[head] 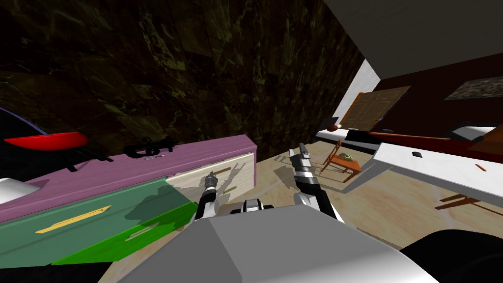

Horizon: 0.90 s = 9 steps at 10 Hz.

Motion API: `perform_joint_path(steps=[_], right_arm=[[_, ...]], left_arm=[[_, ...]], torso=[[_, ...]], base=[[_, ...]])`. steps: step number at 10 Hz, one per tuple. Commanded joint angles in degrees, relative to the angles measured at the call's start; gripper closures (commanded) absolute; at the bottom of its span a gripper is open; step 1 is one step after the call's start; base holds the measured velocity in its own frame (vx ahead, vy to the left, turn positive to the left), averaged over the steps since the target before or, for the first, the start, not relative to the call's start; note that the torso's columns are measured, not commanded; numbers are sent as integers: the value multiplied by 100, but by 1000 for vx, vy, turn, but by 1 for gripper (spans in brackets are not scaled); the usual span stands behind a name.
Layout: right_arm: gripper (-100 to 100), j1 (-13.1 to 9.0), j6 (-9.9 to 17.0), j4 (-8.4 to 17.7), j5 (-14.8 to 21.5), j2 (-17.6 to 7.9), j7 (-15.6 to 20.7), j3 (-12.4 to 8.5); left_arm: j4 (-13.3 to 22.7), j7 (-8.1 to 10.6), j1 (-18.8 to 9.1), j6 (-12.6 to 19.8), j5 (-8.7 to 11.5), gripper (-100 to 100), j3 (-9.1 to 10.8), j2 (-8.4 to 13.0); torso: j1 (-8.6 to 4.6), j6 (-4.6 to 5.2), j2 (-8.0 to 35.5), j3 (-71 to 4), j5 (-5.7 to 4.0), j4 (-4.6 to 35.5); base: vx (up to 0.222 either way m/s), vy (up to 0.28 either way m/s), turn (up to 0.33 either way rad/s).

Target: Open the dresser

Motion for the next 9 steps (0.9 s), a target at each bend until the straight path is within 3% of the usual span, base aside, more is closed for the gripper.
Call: perform_joint_path(steps=[1,2,4,6,9], right_arm=[[0,-1,0,0,0,0,0,0],[0,0,0,0,0,0,0,0],[0,0,0,0,0,0,0,0],[0,0,0,0,0,0,0,0],[0,-2,0,0,0,1,0,1]], left_arm=[[-417,-38,454,111,9,100,46,-108],[-417,-38,518,111,9,100,46,-108],[-839,-88,842,159,16,100,124,-194],[-916,-106,853,149,6,100,111,-209],[-1176,-119,1016,369,15,100,110,-207]], torso=[[0,13,-1,-2,-3,9],[-5,0,6,1,-10,14],[5,-3,18,9,-11,21],[3,-26,35,18,-20,28],[-20,-31,93,52,-26,43]], base=[[22,20,-114],[17,6,2],[22,17,-154],[6,3,-13],[-134,-70,20]])
